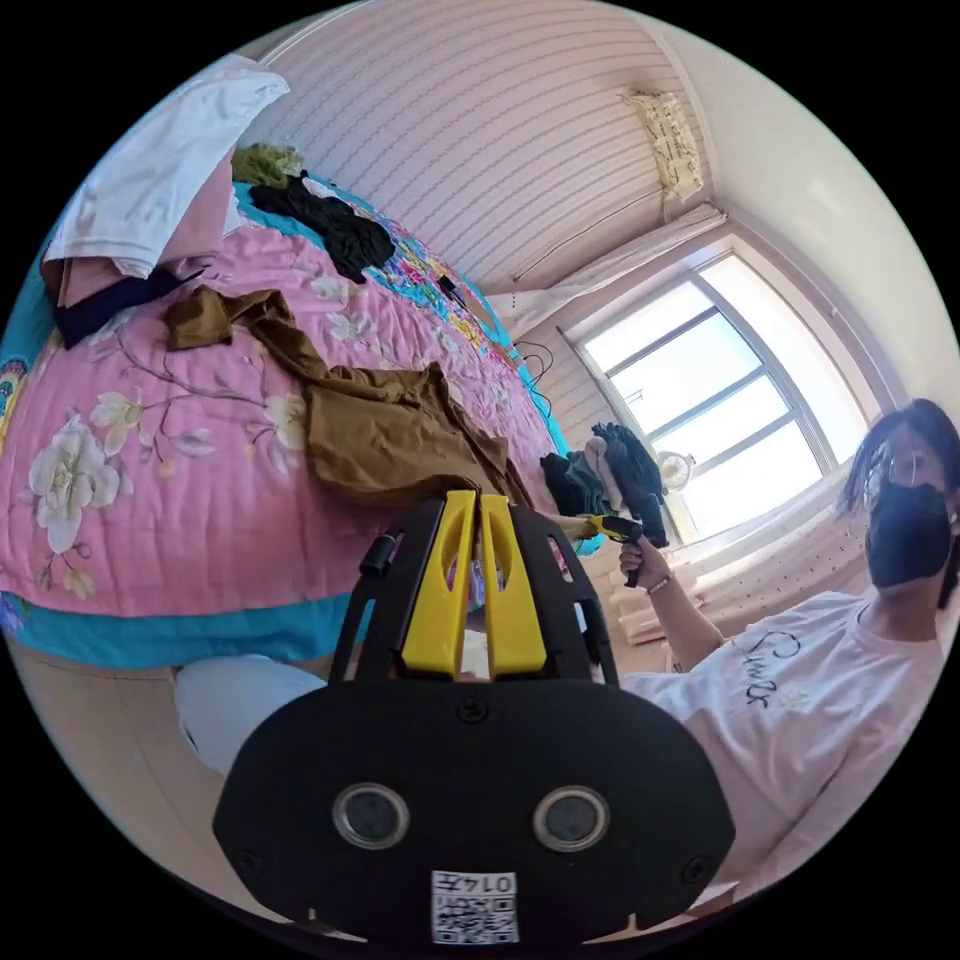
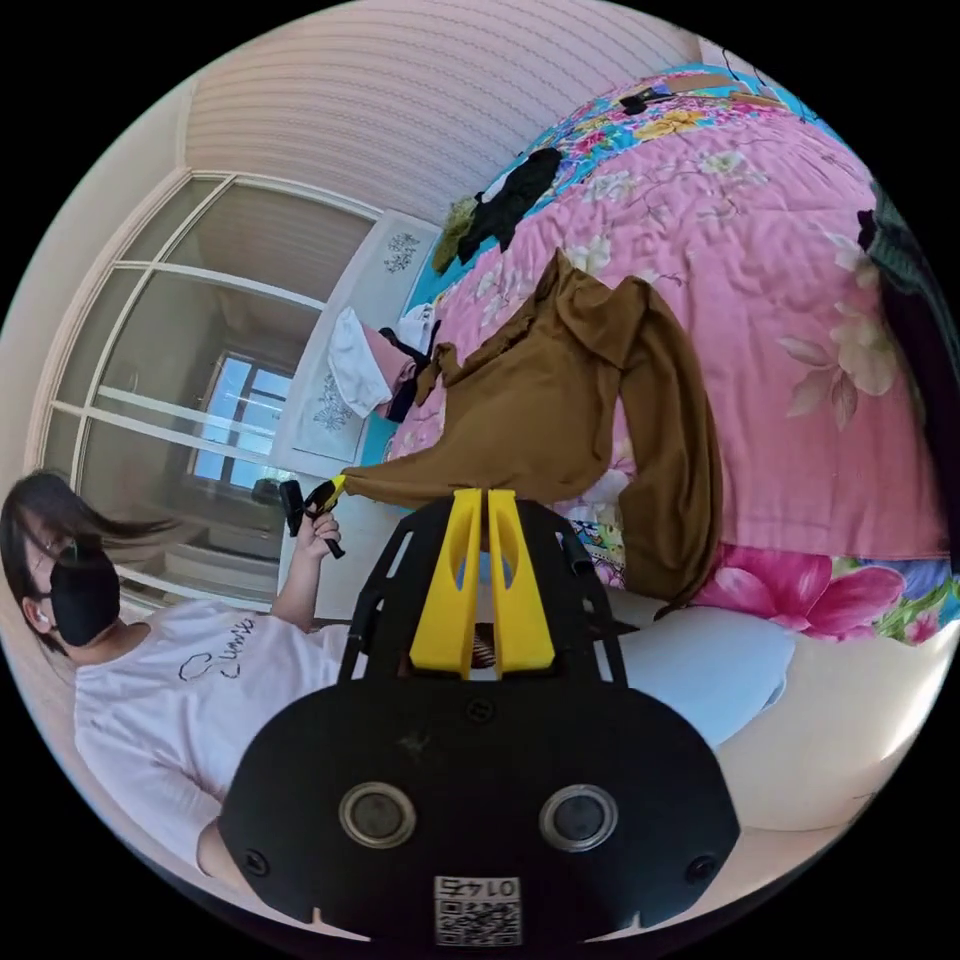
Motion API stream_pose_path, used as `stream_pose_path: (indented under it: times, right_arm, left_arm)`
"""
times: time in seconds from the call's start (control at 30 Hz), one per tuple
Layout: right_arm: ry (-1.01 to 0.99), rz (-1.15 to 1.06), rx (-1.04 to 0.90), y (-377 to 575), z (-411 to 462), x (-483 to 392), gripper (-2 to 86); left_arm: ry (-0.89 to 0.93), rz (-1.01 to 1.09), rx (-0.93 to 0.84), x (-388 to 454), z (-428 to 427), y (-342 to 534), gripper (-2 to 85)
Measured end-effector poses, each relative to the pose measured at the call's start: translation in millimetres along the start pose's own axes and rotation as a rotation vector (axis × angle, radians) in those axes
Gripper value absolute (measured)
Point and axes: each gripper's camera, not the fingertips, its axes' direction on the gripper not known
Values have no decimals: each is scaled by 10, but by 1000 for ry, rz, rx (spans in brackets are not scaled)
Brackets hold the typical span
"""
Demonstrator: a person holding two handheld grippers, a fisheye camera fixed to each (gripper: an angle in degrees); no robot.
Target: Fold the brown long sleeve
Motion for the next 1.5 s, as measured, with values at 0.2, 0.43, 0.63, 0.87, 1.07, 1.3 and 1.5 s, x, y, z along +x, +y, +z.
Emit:
stream_pose_path:
  times: [0.2, 0.43, 0.63, 0.87, 1.07, 1.3, 1.5]
  right_arm:
    - [129, -138, 266, -2119, -748, -712, 1]
    - [8, -438, 698, -2531, -1886, -1965, 1]
    - [81, -531, 530, -1965, -1505, -1581, 1]
    - [6, -265, 188, -907, -417, -161, 2]
    - [21, -73, -47, -141, 163, 427, 2]
    - [90, -52, -183, 209, 228, 507, 5]
    - [240, -54, -231, 248, 192, 537, 18]
  left_arm:
    - [2, -30, 204, 261, 103, -2387, -10]
    - [-92, 297, 472, 1584, -351, -3240, -10]
    - [-139, 310, 402, 1053, -22, -2489, -10]
    - [-219, 55, 62, -356, 836, -888, -10]
    - [-236, -133, -101, -997, 1287, 68, -10]
    - [-392, -55, -267, -1016, 1685, 497, -10]
    - [-464, -151, -324, -1342, 2092, 654, -3]
